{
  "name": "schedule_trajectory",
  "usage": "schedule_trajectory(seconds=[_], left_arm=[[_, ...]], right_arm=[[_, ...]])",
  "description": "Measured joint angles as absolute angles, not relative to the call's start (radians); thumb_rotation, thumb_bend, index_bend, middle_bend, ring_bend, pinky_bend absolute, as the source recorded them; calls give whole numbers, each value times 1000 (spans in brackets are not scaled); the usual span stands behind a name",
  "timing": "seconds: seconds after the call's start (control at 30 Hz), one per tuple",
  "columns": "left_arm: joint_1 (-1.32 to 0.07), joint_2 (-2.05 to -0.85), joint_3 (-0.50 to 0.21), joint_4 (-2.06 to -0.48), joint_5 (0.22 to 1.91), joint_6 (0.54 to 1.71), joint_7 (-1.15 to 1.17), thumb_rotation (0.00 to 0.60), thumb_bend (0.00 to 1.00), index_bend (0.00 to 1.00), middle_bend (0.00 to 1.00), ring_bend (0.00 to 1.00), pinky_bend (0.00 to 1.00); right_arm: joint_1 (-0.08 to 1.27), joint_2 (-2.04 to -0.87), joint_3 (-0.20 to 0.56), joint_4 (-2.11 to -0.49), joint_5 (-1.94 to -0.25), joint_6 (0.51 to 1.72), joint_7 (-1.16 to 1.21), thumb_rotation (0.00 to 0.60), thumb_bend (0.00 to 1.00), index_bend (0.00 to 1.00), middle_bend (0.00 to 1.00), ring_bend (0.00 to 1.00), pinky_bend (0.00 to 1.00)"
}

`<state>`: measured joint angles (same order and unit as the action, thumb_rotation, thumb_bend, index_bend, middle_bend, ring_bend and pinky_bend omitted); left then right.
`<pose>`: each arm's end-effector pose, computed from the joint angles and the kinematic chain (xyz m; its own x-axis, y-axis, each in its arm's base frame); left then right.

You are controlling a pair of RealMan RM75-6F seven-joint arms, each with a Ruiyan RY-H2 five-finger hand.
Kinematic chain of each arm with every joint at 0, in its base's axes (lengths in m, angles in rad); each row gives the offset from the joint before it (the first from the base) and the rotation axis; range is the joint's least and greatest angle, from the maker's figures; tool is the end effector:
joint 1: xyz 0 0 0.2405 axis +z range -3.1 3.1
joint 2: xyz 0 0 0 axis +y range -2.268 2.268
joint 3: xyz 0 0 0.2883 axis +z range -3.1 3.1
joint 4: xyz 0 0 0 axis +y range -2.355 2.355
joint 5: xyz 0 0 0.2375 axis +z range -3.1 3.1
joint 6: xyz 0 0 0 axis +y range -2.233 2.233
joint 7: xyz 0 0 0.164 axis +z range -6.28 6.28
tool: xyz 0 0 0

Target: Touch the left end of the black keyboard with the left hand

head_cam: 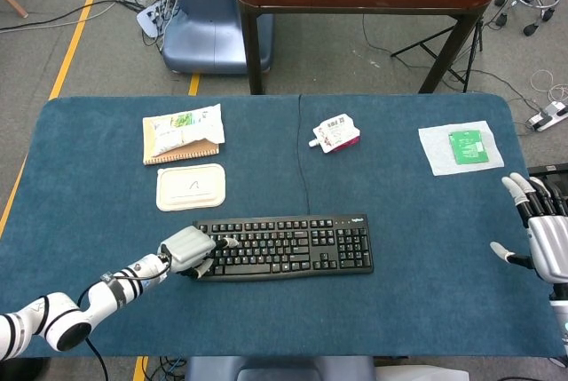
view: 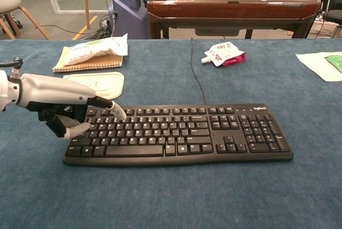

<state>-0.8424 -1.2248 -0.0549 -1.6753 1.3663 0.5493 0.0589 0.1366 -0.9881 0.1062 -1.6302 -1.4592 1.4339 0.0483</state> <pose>-0.1728 0.3505 -0.0191 0.6281 0.5225 0.5766 0.7468 -0.6128 -0.2582 -0.3469 -0.2376 0.1986 0.4436 0.0357 0.8955 -0.8957 -0.0163 0.4443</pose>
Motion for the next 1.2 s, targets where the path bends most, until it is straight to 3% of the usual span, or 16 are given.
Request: schedule_trajectory(seconds=[1.2], left_arm=[[-916,-1279,-1,-1641,1209,538,153,600,619,141,999,988,756]], right_arm=[[117,-994,102,-1610,-1457,1449,64,600,45,0,34,67,41]])
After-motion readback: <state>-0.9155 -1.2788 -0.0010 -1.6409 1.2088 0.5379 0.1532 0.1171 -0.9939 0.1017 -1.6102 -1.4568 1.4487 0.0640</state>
